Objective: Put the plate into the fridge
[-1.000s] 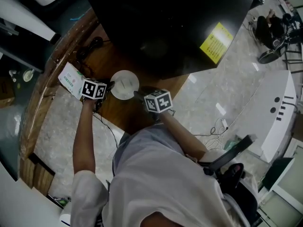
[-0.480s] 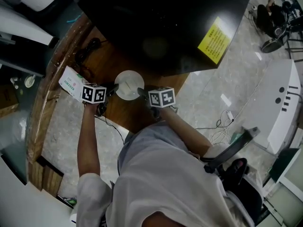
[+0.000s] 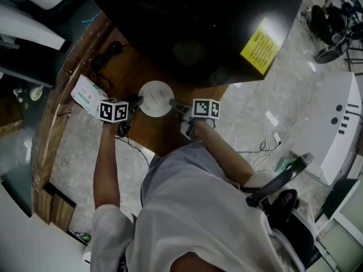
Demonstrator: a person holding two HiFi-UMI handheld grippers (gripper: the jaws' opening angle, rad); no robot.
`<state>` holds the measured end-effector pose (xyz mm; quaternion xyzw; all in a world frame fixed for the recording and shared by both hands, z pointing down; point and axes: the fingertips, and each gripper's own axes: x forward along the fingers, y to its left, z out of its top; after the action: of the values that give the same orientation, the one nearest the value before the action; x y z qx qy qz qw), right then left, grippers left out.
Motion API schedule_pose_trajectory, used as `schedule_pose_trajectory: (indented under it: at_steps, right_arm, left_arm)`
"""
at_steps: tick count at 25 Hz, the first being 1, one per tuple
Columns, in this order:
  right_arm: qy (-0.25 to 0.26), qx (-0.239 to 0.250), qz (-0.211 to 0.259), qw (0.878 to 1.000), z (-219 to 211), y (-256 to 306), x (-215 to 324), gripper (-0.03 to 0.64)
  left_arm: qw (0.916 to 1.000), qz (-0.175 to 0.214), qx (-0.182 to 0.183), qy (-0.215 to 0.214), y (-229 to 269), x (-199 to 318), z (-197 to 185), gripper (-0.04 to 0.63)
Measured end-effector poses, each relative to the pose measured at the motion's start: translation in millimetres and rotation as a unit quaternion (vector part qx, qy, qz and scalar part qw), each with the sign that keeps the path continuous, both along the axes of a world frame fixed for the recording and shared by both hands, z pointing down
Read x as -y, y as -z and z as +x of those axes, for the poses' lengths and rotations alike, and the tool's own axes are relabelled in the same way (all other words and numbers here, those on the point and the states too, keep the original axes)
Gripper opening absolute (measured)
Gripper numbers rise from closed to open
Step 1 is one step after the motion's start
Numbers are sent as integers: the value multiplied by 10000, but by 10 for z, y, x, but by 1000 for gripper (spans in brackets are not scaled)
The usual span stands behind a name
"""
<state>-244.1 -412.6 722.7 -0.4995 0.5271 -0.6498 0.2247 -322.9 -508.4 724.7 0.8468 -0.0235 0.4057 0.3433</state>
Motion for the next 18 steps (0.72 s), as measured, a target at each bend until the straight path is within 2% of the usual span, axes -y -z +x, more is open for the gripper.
schedule_pose_trajectory:
  at_steps: [2,6,11,14,16,18]
  right_arm:
    - [103,235,188,9995,-87,25,4,57]
    - [598,-154,336,9975,-259,37,27,58]
    - [594,-283,194,9976,-238,-20,30,32]
    - [651,-405,174,9969,-312,-30,-90,26]
    - [628,-344,216,9972,-413,-2,-169,25]
    - [609,-246,300,9974,-447,73,-176,25]
  left_arm:
    - [9999,123,0,15,5,20,-3,103]
    - [9998,207,45,-1,1,8,9,96]
    - [9998,192,41,52,-6,-41,-27,92]
    - [9991,422,-2,16,-17,-178,-136,92]
    - [9981,593,-176,76,36,-232,-240,91]
    - [9969,482,-519,330,125,-219,-275,91]
